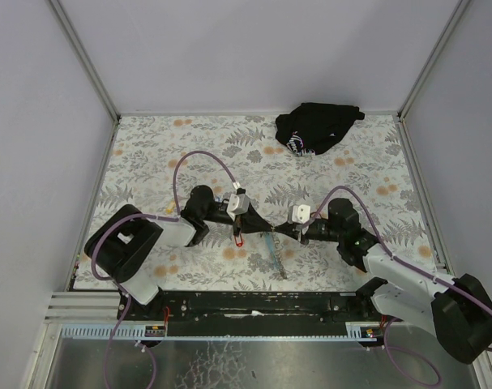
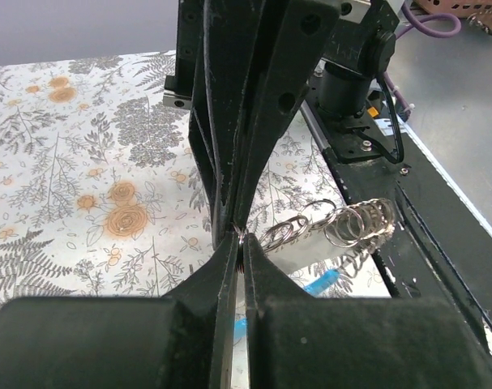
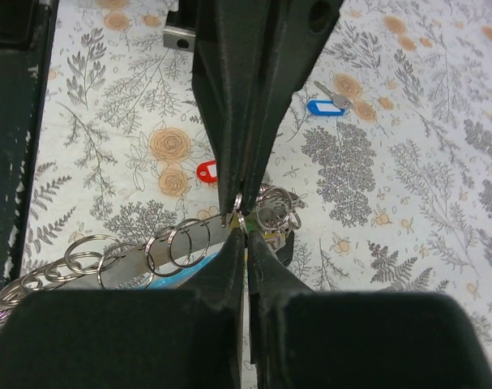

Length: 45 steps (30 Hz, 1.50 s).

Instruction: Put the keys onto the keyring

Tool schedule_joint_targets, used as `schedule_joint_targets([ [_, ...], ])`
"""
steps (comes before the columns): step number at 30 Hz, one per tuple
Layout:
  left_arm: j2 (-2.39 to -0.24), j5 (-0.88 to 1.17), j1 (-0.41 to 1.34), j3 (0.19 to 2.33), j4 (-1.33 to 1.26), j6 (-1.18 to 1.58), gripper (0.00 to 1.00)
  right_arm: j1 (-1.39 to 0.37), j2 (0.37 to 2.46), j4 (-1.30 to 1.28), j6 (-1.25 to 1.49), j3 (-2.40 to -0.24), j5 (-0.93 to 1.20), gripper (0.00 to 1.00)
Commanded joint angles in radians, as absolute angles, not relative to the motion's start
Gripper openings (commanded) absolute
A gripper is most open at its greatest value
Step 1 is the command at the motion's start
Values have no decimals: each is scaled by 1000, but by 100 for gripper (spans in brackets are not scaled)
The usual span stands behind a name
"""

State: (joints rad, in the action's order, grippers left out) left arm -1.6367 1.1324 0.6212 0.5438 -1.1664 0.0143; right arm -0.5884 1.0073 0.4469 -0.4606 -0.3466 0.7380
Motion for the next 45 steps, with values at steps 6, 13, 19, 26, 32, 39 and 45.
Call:
schedule_joint_targets([
  [6, -1577, 1120, 630, 540, -1131, -71, 0, -581, 1046, 395, -186, -483, 655, 0],
  [13, -1526, 990, 630, 500, -1137, -103, 0, -581, 979, 410, -236, -391, 643, 0],
  [19, -1577, 1009, 631, 458, -1394, 41, 0, -581, 995, 427, -215, -374, 633, 0],
  [26, -1632, 1015, 631, 436, -1577, 151, 0, -581, 1026, 488, -103, -377, 627, 0],
  [32, -1588, 922, 627, 409, -1534, 93, 0, -581, 1022, 524, -81, -350, 654, 0],
  [39, -1599, 867, 627, 394, -1592, 151, 0, -581, 1001, 693, -66, -249, 654, 0],
  [45, -1597, 908, 627, 390, -1594, 153, 0, -581, 1045, 706, 8, -284, 629, 0],
])
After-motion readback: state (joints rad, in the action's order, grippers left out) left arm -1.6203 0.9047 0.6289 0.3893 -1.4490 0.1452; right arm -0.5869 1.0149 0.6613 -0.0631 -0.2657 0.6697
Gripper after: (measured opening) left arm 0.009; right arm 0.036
